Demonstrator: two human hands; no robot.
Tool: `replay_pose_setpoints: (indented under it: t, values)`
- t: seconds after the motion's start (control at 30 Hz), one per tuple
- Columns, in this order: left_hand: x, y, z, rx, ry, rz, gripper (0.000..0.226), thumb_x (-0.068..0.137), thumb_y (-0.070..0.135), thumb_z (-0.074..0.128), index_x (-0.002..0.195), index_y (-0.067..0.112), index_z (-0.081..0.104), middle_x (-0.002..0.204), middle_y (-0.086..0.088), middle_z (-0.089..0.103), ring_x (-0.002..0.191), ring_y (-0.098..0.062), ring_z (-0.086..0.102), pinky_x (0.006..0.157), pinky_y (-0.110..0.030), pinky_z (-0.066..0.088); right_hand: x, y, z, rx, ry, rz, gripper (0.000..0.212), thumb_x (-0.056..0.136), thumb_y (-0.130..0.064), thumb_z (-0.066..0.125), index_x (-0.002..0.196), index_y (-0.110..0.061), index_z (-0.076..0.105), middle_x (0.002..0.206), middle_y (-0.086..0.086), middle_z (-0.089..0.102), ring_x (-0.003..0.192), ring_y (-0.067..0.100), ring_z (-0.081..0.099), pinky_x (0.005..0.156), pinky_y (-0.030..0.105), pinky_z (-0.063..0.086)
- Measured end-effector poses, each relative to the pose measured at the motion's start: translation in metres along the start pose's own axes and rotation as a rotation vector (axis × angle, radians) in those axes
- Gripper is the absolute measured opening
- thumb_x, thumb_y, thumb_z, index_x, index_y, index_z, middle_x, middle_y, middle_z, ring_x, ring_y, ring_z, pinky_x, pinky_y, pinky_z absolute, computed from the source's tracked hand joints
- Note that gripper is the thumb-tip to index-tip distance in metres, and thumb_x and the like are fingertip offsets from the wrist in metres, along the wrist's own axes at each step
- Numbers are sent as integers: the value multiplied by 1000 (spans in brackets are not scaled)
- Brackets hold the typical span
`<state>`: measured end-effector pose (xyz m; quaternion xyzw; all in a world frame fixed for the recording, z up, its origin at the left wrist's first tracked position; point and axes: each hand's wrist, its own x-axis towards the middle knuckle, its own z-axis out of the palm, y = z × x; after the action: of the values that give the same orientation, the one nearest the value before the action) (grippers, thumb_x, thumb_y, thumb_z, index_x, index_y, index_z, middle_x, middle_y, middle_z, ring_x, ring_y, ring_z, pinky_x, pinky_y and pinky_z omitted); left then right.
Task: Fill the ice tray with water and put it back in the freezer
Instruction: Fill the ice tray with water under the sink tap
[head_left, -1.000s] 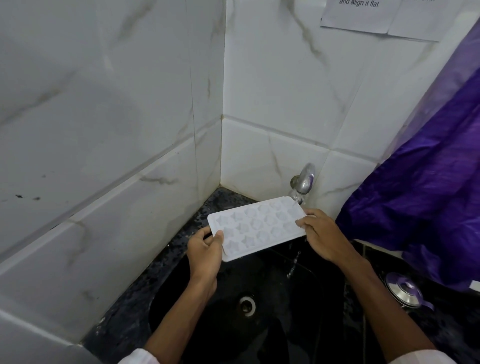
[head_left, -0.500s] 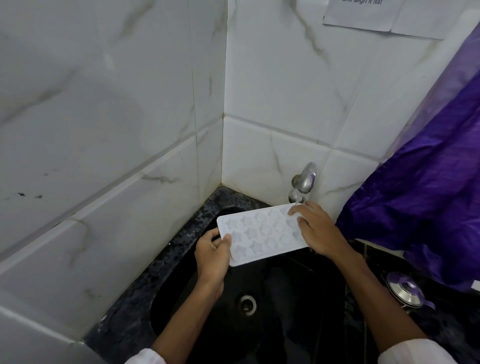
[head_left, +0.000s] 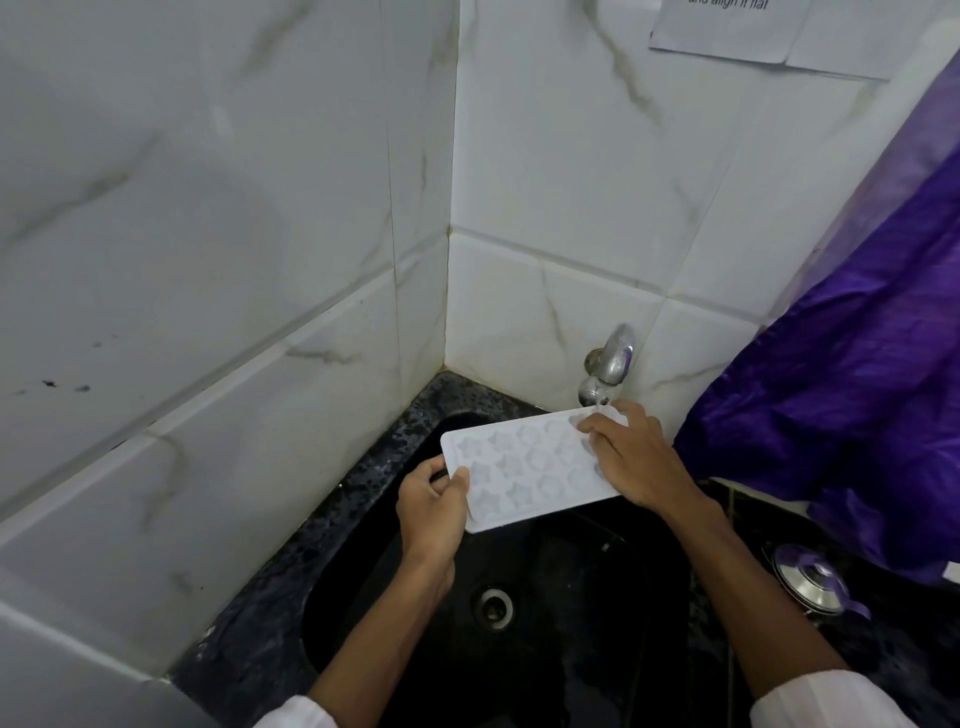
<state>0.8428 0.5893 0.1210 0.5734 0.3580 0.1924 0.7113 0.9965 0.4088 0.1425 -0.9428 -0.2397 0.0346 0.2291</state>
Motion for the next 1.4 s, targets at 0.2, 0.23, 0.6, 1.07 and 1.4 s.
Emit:
replay_pose_setpoints:
  t: [0.2, 0.23, 0.6, 1.07, 1.4]
  values:
    - [-1, 2, -4, -6, -7, 17, 21, 97, 10, 59, 117, 12, 65, 94, -2, 78, 85, -16, 75, 79, -44, 62, -1, -1, 4, 14, -21, -9, 28, 98, -38, 38, 118, -49, 55, 140, -4, 35, 117, 22, 42, 92, 46, 50]
    - [-1, 2, -4, -7, -7, 19, 21, 97, 10, 59, 117, 12, 65, 93, -1, 78, 85, -16, 75, 79, -43, 62, -1, -2, 4, 20, -16, -8, 28, 98, -38, 38, 117, -48, 56, 139, -3, 36, 117, 23, 43, 91, 46, 50]
    - [-1, 3, -5, -18, -4, 25, 15, 98, 10, 58, 108, 17, 65, 93, -1, 77, 85, -17, 75, 79, -43, 62, -4, -8, 2, 42, -29, -5, 31, 101, -36, 38, 127, -43, 55, 147, -1, 28, 127, 23, 29, 97, 37, 40]
    - [9, 5, 2, -16, 21, -2, 18, 97, 10, 59, 112, 12, 68, 93, -3, 77, 85, -17, 75, 78, -43, 63, -3, 3, -4, 153, 24, -45, 27, 100, -22, 39, 122, -33, 48, 140, 1, 38, 127, 20, 38, 104, 36, 36]
    - [16, 8, 13, -24, 23, -31, 21, 96, 9, 58, 115, 9, 67, 100, -6, 75, 88, -20, 74, 76, -42, 63, -7, 11, -7, 71, -7, -23, 26, 101, -19, 38, 108, -27, 63, 145, 6, 35, 134, 25, 29, 106, 34, 29]
